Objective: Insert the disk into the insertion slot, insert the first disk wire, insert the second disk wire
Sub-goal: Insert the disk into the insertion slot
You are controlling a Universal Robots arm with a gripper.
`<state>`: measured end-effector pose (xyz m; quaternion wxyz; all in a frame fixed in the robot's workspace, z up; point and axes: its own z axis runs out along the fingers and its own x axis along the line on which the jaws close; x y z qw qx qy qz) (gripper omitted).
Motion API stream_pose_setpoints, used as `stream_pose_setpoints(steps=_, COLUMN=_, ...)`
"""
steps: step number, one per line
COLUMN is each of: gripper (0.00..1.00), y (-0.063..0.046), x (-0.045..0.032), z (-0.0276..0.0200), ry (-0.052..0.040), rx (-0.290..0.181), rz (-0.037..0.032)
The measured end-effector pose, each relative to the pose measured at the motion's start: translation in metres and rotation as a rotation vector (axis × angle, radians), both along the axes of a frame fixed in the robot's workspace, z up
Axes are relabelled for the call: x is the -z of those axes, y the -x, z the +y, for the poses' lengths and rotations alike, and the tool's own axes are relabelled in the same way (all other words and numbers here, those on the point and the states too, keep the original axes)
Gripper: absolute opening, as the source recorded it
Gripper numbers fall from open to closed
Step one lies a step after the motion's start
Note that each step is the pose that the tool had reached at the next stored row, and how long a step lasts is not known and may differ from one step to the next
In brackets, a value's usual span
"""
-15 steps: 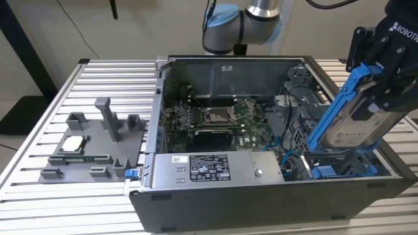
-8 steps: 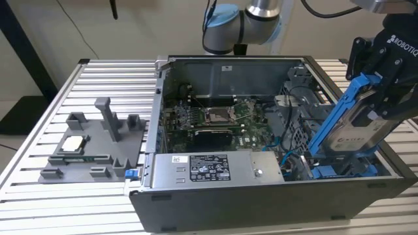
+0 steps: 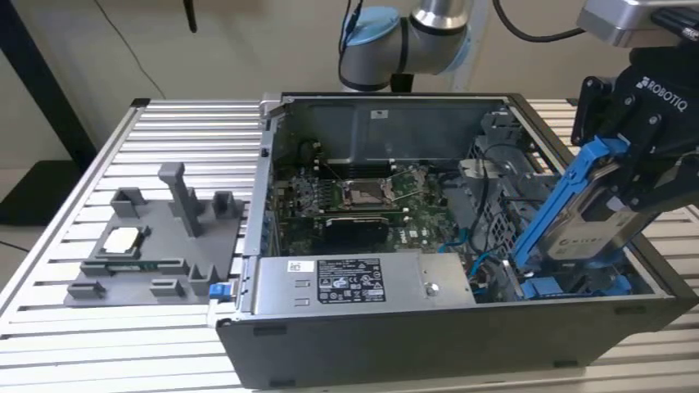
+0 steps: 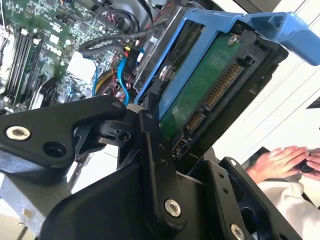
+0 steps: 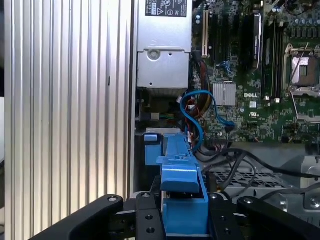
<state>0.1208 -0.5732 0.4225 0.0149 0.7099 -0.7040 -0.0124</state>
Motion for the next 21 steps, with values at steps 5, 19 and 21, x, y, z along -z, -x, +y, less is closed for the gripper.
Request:
stream_pose_setpoints(steps=5, gripper=0.33, y=-0.001, x=0.0058, z=0.0000, ry=-0.0002, rx=0.000, rz=0.0000)
stream_pose_setpoints(steps=19, gripper=0.33, y=-0.004, x=0.0289, z=0.0000, ry=-0.0003, rx=0.001, rz=0.0000)
stream_pose_setpoints(steps=21, gripper=0.33, y=-0.004, x=0.0325, z=0.0000, ry=-0.0001, rx=0.001, rz=0.0000)
